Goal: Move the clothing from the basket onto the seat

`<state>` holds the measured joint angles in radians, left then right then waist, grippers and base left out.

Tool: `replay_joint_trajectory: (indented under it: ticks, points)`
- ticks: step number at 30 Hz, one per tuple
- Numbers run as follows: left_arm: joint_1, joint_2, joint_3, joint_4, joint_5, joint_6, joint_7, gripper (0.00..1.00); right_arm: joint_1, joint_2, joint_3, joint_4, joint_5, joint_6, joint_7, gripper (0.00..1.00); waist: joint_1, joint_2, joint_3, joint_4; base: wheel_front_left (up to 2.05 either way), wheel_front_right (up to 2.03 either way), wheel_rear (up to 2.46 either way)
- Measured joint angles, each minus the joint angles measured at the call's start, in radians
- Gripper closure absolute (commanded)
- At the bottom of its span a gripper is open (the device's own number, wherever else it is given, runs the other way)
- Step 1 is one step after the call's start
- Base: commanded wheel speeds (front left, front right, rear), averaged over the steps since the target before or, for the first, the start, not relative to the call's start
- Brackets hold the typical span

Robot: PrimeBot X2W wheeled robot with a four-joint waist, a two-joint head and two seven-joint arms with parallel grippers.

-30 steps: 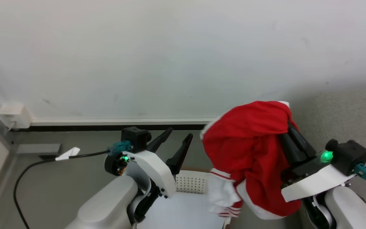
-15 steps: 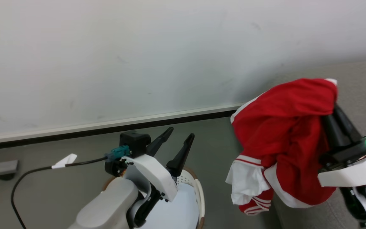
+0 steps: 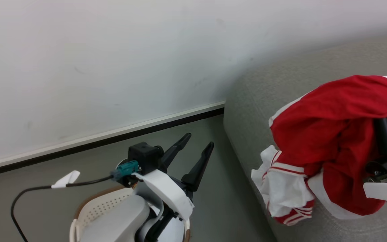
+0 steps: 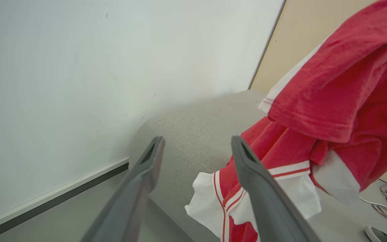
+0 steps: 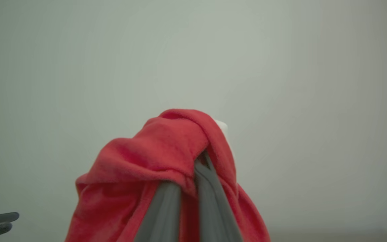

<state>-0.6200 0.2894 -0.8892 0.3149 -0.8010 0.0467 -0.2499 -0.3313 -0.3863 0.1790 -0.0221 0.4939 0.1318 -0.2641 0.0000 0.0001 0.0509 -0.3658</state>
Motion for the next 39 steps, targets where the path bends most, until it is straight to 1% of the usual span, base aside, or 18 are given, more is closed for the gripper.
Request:
replay_joint_trajectory:
  ticks: [6, 11, 16, 21, 28, 30, 35, 37, 39]
  points:
    - [0.006, 0.007, -0.007, -0.035, 0.009, 0.012, 0.002, 0.0, 0.02, 0.006, -0.025, -0.026, -0.004, 0.0, 0.0, 1.0, 0.0, 0.0, 0.01, -0.051, 0.0, 0.0, 0.0]
    - [0.006, 0.013, -0.012, -0.051, 0.012, 0.017, 0.01, 0.0, 0.021, 0.009, -0.032, -0.04, -0.006, 0.0, 0.0, 1.0, 0.0, 0.0, 0.023, -0.077, 0.0, 0.0, 0.0]
    - [-0.005, 0.024, -0.017, -0.071, 0.023, 0.025, 0.031, 0.0, -0.055, 0.005, -0.044, -0.042, 0.012, 0.0, 0.0, 1.0, 0.0, 0.0, 0.053, -0.087, 0.0, 0.0, 0.0]
    - [-0.053, 0.041, -0.023, -0.107, 0.038, 0.026, 0.068, 0.0, -0.176, -0.045, -0.069, -0.017, 0.061, 0.0, 0.0, 1.0, 0.0, 0.0, 0.12, -0.075, 0.0, 0.0, 0.0]
    - [-0.119, 0.081, -0.024, -0.168, 0.064, 0.028, 0.114, 0.0, -0.369, -0.134, -0.157, 0.051, 0.136, 0.0, 0.0, 1.0, 0.0001, 0.0, 0.252, -0.033, 0.0, 0.0, 0.0]
    - [-0.136, 0.091, -0.023, -0.188, 0.08, 0.03, 0.122, 0.0, -0.419, -0.165, -0.193, 0.077, 0.151, 0.0, 0.0, 1.0, 0.0002, 0.0, 0.291, -0.017, 0.0, 0.0, 0.0]
    - [-0.168, 0.107, -0.02, -0.219, 0.096, 0.034, 0.135, 0.0, -0.533, -0.272, -0.283, 0.148, 0.173, 0.0, 0.0, 1.0, 0.0002, 0.0, 0.382, 0.03, 0.0, 0.0, 0.0]
    - [-0.183, 0.108, -0.018, -0.23, 0.101, 0.034, 0.138, 0.0, -0.565, -0.318, -0.301, 0.195, 0.175, 0.0, 0.001, 1.0, 0.0002, 0.0, 0.415, 0.049, 0.0, 0.0, 0.0]
    - [-0.197, 0.112, -0.016, -0.238, 0.105, 0.035, 0.141, 0.0, -0.586, -0.347, -0.307, 0.241, 0.175, 0.0, 0.009, 1.0, 0.0003, 0.0, 0.447, 0.068, 0.0, 0.0, 0.0]
